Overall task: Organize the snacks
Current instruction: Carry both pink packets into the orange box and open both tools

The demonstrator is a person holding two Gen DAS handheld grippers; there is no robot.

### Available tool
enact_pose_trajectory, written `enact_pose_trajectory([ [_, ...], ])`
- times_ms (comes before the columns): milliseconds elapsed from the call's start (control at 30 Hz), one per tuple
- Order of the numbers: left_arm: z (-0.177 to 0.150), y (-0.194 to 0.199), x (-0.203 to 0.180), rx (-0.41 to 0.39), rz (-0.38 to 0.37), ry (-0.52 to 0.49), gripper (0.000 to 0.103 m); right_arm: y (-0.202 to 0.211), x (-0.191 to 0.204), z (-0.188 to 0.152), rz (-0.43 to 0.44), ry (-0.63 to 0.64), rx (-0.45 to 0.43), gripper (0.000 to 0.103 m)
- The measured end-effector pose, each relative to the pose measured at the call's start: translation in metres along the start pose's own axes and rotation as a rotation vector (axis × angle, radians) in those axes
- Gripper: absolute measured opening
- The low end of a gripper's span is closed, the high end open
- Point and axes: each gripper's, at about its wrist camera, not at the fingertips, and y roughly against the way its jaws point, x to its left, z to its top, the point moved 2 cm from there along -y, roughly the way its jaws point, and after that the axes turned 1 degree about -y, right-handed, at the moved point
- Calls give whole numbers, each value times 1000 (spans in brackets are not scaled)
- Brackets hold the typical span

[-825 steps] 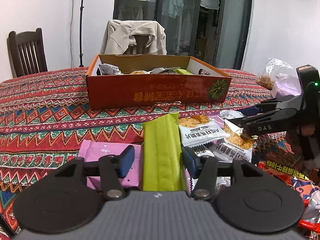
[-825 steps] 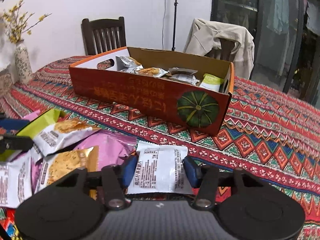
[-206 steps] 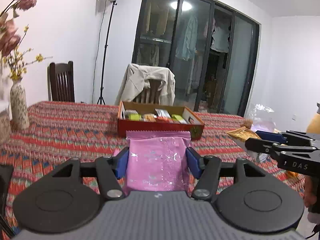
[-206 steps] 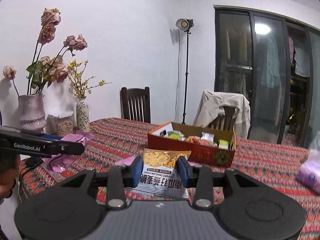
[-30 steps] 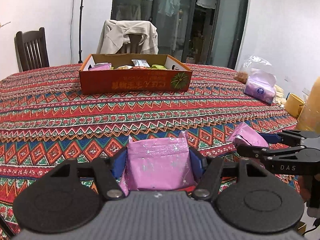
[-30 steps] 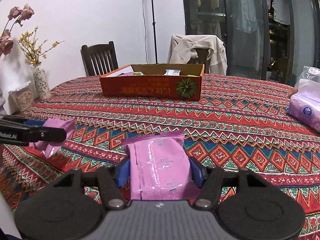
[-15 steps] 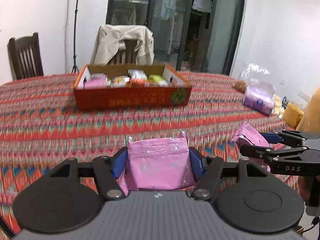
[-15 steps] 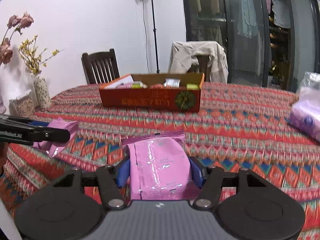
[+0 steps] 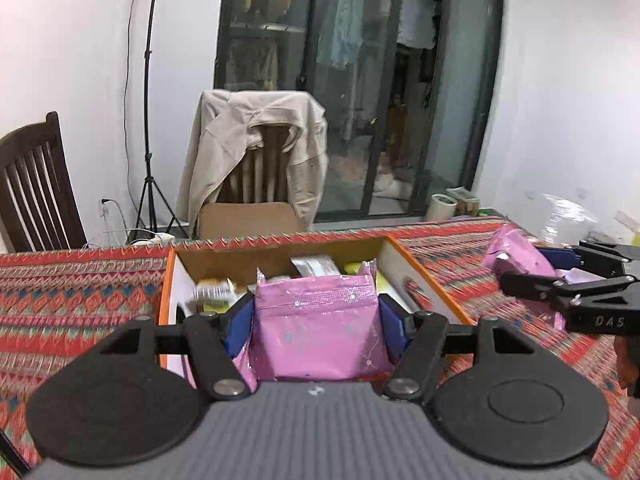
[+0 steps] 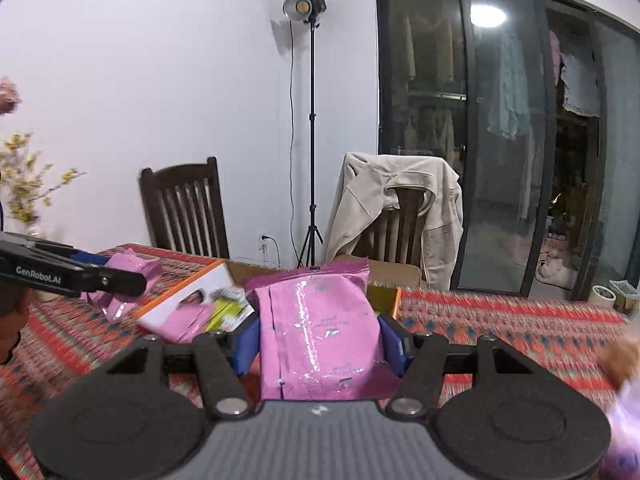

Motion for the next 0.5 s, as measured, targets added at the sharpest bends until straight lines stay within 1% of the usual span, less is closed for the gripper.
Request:
enact_pose_trajectory([
  [67, 15, -41, 10, 42, -2, 19, 66, -45, -8, 16, 2, -3, 43, 61],
  [133, 26, -83, 21, 92, 18, 55, 66, -91, -16, 27, -4, -15, 92, 61],
  [167, 30, -100, 25, 115, 27, 67, 66, -111, -18, 29, -16, -22, 111, 61],
  [233, 35, -136, 33, 157, 43, 87, 66, -160, -24, 33, -55, -23, 175, 61],
  [367, 36, -186, 41, 212, 87, 86, 66, -234, -29, 30, -99, -12, 304, 61],
  [500, 28, -216, 48, 264, 107, 83, 69, -279, -33, 20, -142, -15, 387, 62],
])
